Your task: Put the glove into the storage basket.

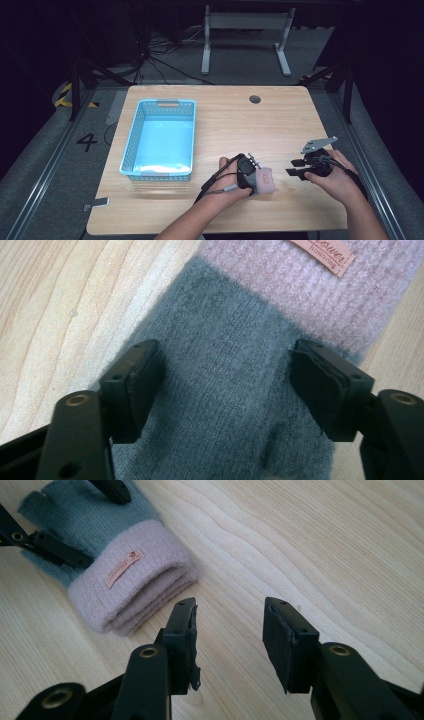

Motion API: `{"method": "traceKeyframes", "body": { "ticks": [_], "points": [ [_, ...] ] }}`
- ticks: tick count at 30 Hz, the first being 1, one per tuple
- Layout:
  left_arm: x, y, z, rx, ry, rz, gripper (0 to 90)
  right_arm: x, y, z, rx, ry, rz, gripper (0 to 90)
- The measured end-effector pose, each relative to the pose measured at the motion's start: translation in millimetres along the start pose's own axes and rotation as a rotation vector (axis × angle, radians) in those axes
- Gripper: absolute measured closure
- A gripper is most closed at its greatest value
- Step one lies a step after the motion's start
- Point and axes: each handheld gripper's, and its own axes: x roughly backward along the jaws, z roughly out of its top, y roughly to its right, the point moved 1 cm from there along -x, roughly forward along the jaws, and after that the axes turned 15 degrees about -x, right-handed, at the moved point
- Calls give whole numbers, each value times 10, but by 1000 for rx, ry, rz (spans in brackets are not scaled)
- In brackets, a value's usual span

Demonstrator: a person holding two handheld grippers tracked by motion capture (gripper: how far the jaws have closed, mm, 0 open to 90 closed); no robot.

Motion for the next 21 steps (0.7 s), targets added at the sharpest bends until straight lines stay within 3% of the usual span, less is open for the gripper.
{"method": "traceKeyframes", "body": {
  "ticks": [4, 8, 15, 21],
  "points": [
    [5, 22, 25, -2, -9, 1, 365, -1, 5, 2, 2, 6, 0, 578],
    [16, 42, 35, -13, -7, 1, 483, 10, 11, 6, -2, 11, -1, 578],
    [15, 55, 26, -35, 28, 0, 631, 14, 17, 54, 3, 27, 9, 575],
    [36, 54, 29, -23, 33, -8, 693, 12, 21, 128, 17, 40, 22, 575]
  ]
}}
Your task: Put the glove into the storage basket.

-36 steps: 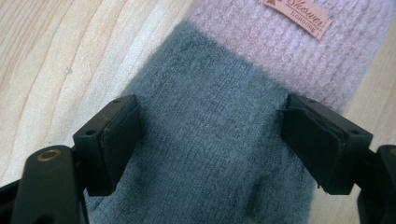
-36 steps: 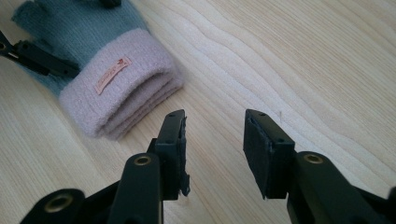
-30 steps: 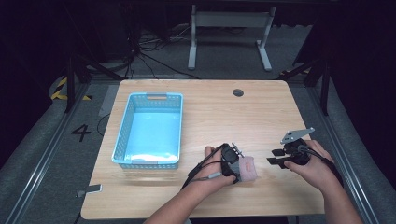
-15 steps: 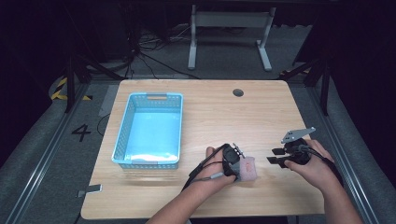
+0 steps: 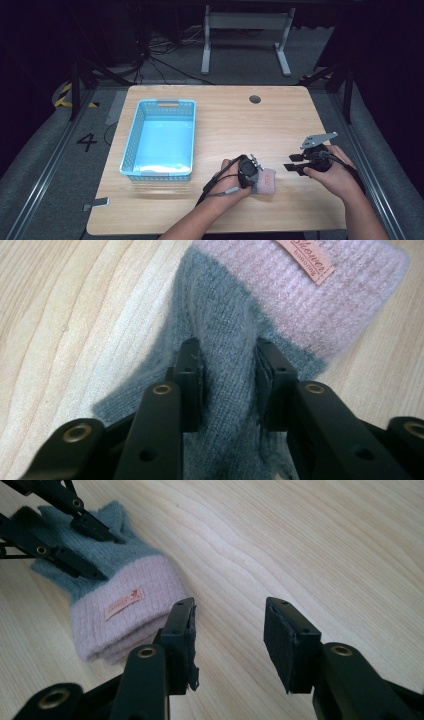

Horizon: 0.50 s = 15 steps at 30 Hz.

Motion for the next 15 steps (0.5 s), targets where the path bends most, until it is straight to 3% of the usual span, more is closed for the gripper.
{"method": "traceKeyframes", "body": {
  "ticks": [6, 15],
  "points": [
    [79, -25, 2, 6, 11, -26, 714, -10, 30, 71, 4, 10, 15, 575],
    [347, -65, -22, 9, 28, -4, 720, -2, 59, 160, 7, 31, 25, 574]
  ]
}}
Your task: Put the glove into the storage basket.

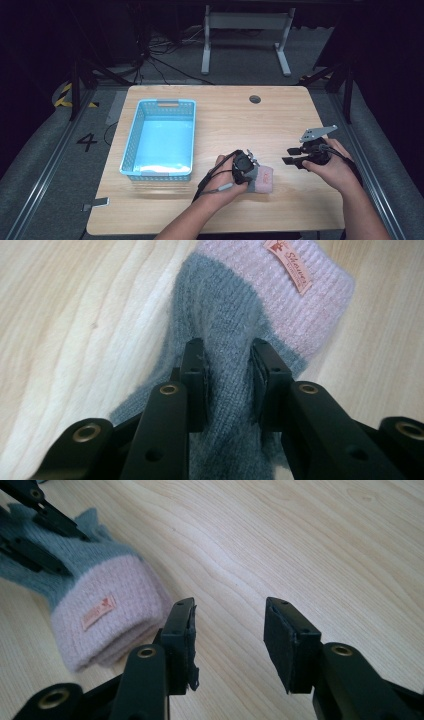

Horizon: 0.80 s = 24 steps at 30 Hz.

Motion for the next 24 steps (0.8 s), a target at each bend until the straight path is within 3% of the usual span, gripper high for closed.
{"method": "traceKeyframes", "body": {
  "ticks": [16, 24],
  "points": [
    [577, -217, -99, 24, 19, 52, 721, -78, -2, 122, 14, 0, 23, 570],
    [867, -375, -220, 51, 44, 74, 720, -127, 36, 109, 6, -15, 17, 570]
  ]
}}
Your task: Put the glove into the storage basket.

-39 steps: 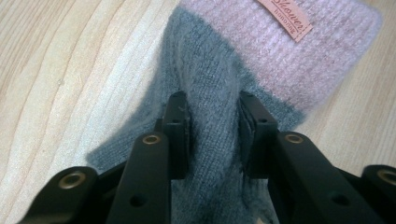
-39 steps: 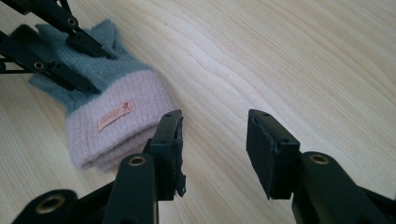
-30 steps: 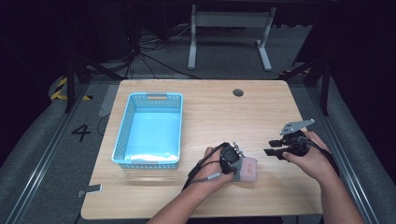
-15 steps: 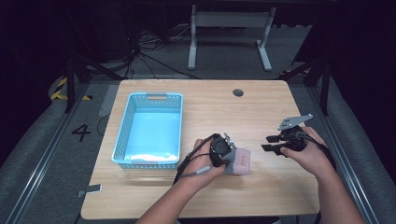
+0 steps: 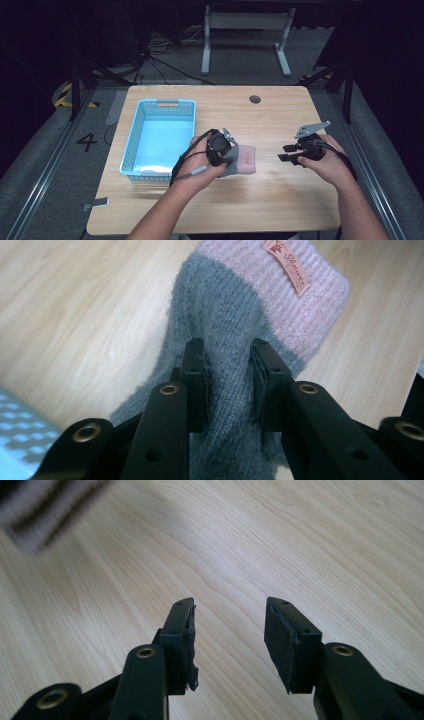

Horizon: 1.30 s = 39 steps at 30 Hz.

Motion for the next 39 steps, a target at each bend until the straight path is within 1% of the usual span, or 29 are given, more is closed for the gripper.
{"method": "traceKeyframes", "body": {
  "ticks": [2, 3, 5, 6, 7, 8, 12, 13, 17, 20, 22, 24, 29, 30, 31, 34, 35, 37, 39],
  "points": [
    [64, -41, -23, 1, 1, 7, 720, -11, 17, -13, -6, -6, -3, 569],
    [96, -52, -35, 9, 5, 15, 720, -14, 23, -18, -8, -8, -4, 569],
    [156, -74, -55, 7, 9, 12, 720, -19, 38, -33, -11, -13, -6, 568],
    [182, -80, -67, 15, 14, 14, 720, -21, 44, -42, -14, -14, -8, 568],
    [213, -100, -81, 13, 14, 15, 720, -20, 49, -49, -15, -16, -10, 568],
    [233, -115, -94, 18, 21, 23, 720, -16, 53, -56, -18, -16, -12, 568],
    [310, -184, -142, 31, 26, 29, 720, 2, 56, -62, -22, -13, -13, 567],
    [331, -202, -154, 31, 29, 39, 719, 4, 56, -62, -22, -12, -15, 567],
    [440, -281, -197, 44, 36, 52, 719, -8, 64, -76, -23, -19, -17, 566],
    [529, -361, -250, 48, 37, 70, 719, -14, 69, -96, -26, -23, -21, 565],
    [576, -432, -300, 57, 31, 71, 719, -10, 69, -109, -31, -25, -20, 564],
    [612, -495, -351, 69, 31, 81, 719, -5, 70, -129, -33, -25, -24, 564],
    [749, -722, -518, 91, 32, 110, 718, 17, 78, -208, -48, -36, -36, 564],
    [770, -761, -542, 95, 27, 106, 718, 25, 83, -220, -50, -34, -40, 564],
    [798, -841, -587, 101, 19, 112, 718, 29, 83, -227, -54, -32, -40, 564],
    [824, -975, -653, 103, 5, 115, 717, 25, 80, -262, -55, -42, -50, 563],
    [830, -1046, -689, 107, 2, 116, 717, 22, 77, -271, -56, -45, -52, 562],
    [839, -1147, -741, 108, -5, 123, 717, 16, 64, -298, -58, -50, -54, 560],
    [845, -1265, -808, 120, -11, 125, 717, 18, 65, -321, -61, -56, -54, 559]
  ]
}}
